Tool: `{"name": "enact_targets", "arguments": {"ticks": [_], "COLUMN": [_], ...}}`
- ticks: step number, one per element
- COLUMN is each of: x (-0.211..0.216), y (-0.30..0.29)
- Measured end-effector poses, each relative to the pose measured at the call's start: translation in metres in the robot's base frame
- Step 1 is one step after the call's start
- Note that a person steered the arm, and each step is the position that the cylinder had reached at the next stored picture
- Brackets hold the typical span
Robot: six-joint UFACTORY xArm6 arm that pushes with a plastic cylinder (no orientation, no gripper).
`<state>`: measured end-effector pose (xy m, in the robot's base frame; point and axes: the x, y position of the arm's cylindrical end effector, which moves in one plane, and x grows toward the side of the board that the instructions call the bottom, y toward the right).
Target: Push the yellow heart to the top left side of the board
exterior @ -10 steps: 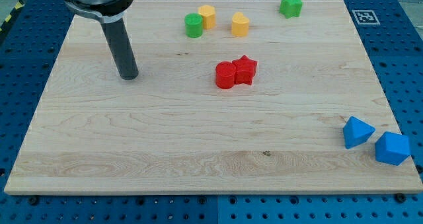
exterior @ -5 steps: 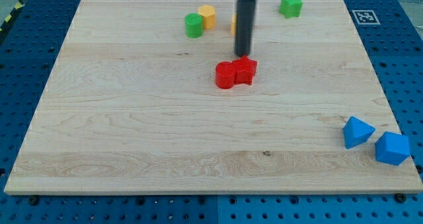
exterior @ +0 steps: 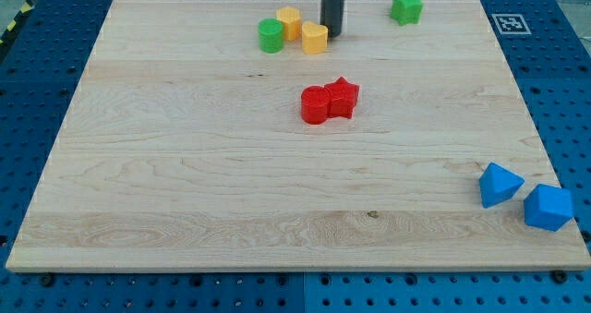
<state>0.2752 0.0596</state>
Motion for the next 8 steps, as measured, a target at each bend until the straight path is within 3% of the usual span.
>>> {"name": "enact_targets", "arguments": {"ticks": [1, 3, 4, 8], "x": [0.010, 0.017, 0.046, 0.096], "y": [0.006, -0.066, -0.075, -0.112]}}
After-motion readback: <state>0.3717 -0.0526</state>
